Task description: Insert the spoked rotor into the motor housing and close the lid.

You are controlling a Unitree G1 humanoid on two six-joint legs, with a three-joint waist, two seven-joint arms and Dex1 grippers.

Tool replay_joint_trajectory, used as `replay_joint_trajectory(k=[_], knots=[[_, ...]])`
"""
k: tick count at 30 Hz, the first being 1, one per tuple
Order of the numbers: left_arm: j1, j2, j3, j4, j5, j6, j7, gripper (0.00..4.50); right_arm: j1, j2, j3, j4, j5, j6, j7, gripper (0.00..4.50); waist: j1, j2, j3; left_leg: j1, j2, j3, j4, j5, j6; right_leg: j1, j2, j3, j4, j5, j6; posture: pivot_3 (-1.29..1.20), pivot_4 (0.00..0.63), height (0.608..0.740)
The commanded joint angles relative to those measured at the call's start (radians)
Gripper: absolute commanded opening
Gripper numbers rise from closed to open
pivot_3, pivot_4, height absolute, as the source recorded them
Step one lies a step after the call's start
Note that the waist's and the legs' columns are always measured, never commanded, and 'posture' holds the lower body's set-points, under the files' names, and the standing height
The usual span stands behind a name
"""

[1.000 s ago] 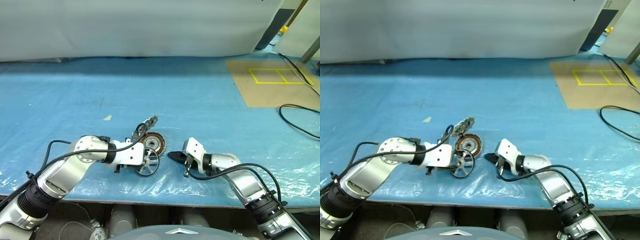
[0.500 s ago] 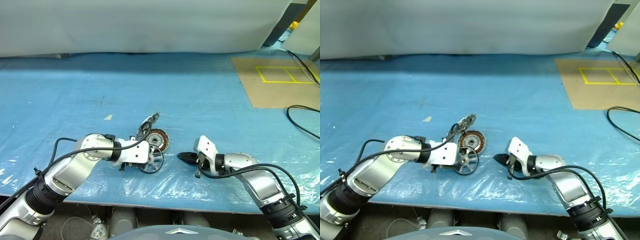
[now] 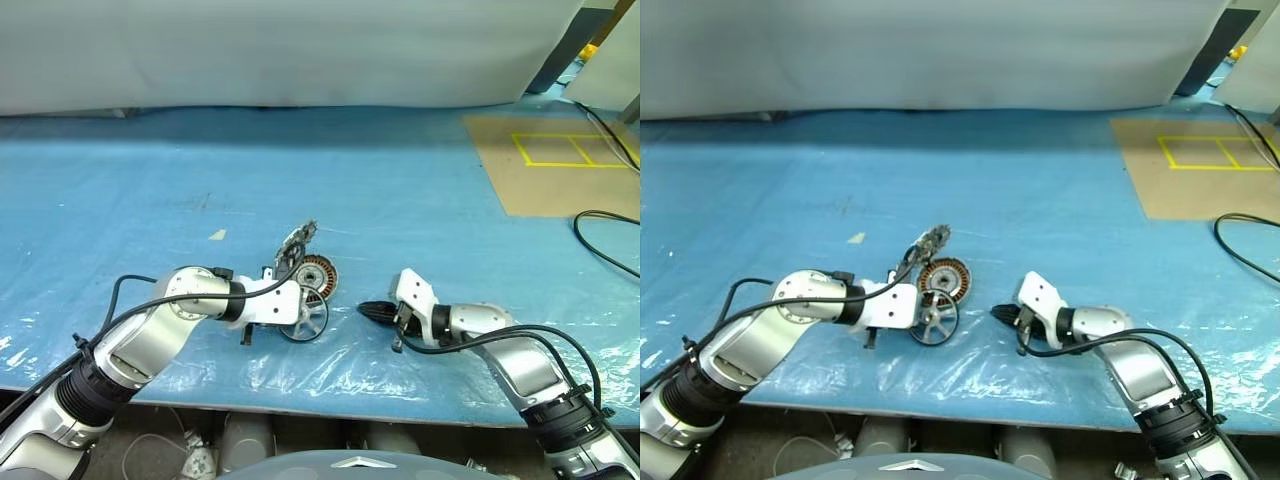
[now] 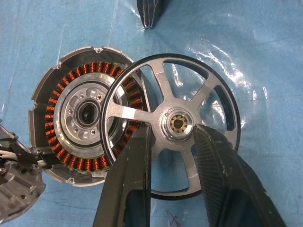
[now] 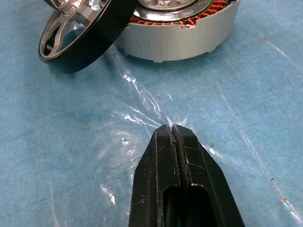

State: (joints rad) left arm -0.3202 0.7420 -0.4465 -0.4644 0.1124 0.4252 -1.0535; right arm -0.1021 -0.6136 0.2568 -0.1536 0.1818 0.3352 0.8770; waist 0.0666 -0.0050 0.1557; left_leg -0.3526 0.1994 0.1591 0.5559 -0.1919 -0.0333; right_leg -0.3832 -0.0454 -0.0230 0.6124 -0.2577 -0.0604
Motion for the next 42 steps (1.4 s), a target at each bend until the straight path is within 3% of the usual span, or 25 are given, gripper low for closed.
replay_joint_trajectory(k=[1, 11, 19, 24, 33, 42], knots=[[0.001, 0.021, -0.005, 0.008, 0.031, -0.012, 0.004, 0.96, 0.003, -0.001, 0.005, 0.005, -0.027, 0.023, -0.016, 0.0, 0.0, 0.0, 0.0, 0.0, 0.0, 0.0, -0.001, 0.0, 0.0, 0.0, 0.0, 0.0, 0.0, 0.0, 0.0, 0.0, 0.15, 0.74], [-0.006, 0.003, 0.032, 0.037, 0.011, -0.061, 0.03, 0.96, 0.003, 0.008, -0.01, 0.0, -0.002, 0.027, -0.008, 0.0, 0.001, 0.0, 0.0, 0.0, 0.0, 0.0, -0.004, 0.0, 0.0, 0.0, 0.0, 0.0, -0.003, 0.0, 0.0, 0.0, 0.15, 0.74], [0.017, 0.031, 0.176, 0.019, -0.186, -0.179, -0.05, 0.96, 0.004, -0.029, -0.075, -0.085, 0.117, 0.137, 0.062, 0.0, 0.002, 0.002, 0.001, -0.009, 0.0, 0.0, -0.005, 0.002, -0.004, -0.007, 0.001, 0.0, -0.004, 0.001, 0.0, 0.0, 0.15, 0.74], [0.006, 0.029, 0.224, 0.022, -0.268, -0.132, -0.068, 0.96, 0.005, -0.038, -0.075, -0.089, 0.119, 0.142, 0.074, 0.0, 0.001, 0.002, 0.002, -0.014, 0.0, 0.0, -0.006, 0.002, -0.004, -0.011, 0.002, -0.001, -0.004, 0.003, 0.004, 0.0, 0.15, 0.74], [-0.022, 0.051, 0.216, 0.072, -0.276, -0.176, -0.103, 0.96, -0.015, -0.024, -0.081, -0.057, 0.105, 0.132, 0.059, 0.0, 0.001, 0.004, 0.002, -0.013, 0.001, 0.0, -0.004, 0.002, -0.004, -0.011, 0.004, 0.0, -0.003, 0.003, 0.003, 0.0, 0.15, 0.74], [0.013, 0.033, 0.303, 0.046, -0.421, -0.206, -0.133, 0.96, -0.025, -0.029, -0.108, -0.054, 0.121, 0.137, 0.072, 0.0, 0.002, 0.004, 0.002, -0.014, 0.001, 0.001, -0.004, 0.003, -0.004, -0.011, 0.004, -0.001, -0.003, 0.003, 0.003, 0.0, 0.15, 0.74]])
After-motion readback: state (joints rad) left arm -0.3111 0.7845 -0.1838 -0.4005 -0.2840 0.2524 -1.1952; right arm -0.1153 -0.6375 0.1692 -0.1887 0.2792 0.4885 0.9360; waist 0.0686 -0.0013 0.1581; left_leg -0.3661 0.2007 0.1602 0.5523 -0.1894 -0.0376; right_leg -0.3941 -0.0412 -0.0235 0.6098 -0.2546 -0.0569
